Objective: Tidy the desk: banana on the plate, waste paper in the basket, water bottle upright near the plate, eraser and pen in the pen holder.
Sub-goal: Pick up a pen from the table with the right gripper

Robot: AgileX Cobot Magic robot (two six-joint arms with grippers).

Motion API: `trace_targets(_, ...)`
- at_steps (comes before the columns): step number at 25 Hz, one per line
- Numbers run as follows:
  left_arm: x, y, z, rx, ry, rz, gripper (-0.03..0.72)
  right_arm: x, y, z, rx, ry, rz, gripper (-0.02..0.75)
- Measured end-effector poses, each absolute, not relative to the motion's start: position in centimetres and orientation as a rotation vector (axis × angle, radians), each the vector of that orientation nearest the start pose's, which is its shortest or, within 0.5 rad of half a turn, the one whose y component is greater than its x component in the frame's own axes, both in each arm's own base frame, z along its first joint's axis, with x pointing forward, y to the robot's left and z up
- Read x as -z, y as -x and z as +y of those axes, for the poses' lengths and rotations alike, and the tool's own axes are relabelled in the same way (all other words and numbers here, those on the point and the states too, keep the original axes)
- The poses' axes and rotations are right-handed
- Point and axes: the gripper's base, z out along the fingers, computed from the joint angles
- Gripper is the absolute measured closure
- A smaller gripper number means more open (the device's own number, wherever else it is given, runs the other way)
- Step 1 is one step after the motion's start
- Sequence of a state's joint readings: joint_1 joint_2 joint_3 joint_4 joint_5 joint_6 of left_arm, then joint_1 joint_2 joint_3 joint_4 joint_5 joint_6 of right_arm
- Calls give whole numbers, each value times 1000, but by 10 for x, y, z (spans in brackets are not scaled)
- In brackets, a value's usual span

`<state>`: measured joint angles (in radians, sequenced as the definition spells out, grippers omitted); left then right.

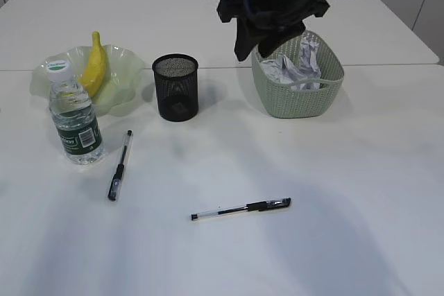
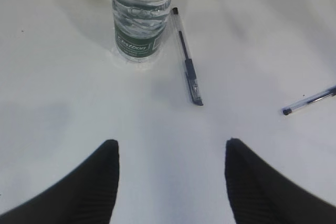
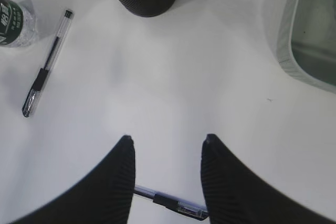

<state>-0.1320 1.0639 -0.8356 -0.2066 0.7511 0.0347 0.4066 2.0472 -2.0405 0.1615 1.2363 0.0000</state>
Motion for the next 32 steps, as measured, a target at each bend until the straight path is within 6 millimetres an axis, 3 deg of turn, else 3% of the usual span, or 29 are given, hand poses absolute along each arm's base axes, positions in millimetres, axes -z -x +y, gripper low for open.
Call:
trace_targets(5, -305, -200, -40, 283, -83, 2478, 235, -316, -393, 188, -344, 470, 2744, 424)
trace_targets(16, -302, -196, -40, 287, -93, 2532, 235, -251, -337, 193, -308, 296, 3077, 425)
trace_targets(21, -302, -196, -40, 287, -93, 2534, 235, -239, -322, 222, -424, -68, 3061, 424)
trace_targets(26, -302, -196, -40, 287, -93, 2535, 235, -238, -325, 245, -587, -725, 2906, 424)
trace_targets(29, -301, -195, -40, 288, -96, 2547, 235, -224, -328, 242, -489, -1128, 2840, 425)
trace_targets(32, -301, -195, -40, 289, -97, 2554, 235, -212, -325, 231, -249, -1418, 2769, 424)
